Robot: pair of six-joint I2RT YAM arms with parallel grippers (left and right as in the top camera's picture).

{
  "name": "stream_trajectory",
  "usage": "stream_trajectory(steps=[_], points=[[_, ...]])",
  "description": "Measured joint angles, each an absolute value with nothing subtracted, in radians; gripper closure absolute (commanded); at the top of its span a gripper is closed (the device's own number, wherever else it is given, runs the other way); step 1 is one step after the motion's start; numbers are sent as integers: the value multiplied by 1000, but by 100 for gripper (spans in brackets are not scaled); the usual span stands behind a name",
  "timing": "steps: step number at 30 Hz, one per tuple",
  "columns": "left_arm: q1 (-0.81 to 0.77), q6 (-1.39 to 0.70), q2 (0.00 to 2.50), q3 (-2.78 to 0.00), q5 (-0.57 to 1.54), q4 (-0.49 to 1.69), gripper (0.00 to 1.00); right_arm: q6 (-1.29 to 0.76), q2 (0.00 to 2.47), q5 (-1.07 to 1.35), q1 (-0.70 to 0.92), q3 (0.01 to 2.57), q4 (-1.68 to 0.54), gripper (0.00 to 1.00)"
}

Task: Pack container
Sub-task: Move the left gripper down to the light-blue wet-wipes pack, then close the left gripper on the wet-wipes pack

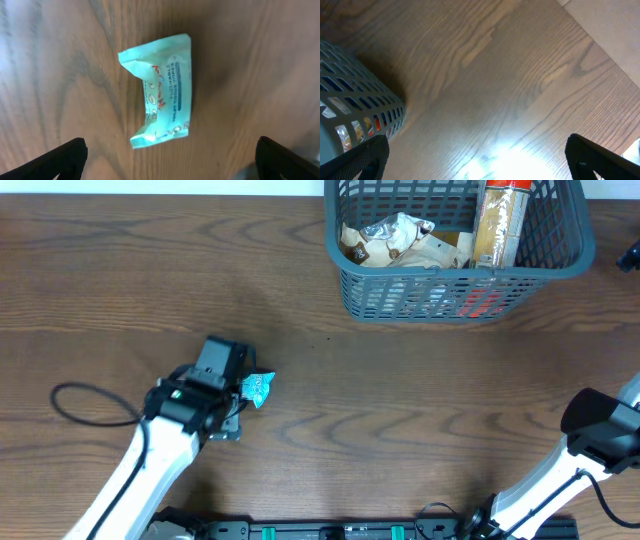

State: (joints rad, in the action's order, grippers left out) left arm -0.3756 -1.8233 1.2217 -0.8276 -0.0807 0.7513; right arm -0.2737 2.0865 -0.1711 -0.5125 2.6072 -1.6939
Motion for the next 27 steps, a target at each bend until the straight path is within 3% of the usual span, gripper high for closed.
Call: stream_trajectory(steps=[9,27], points=[[-375,-1856,1459,-826,31,676,4,-274,2086,-171,-513,2607,-1694,1],[-375,-1832,1536,-826,-8,570,4,-274,2086,-171,-513,2607,-1694,1]])
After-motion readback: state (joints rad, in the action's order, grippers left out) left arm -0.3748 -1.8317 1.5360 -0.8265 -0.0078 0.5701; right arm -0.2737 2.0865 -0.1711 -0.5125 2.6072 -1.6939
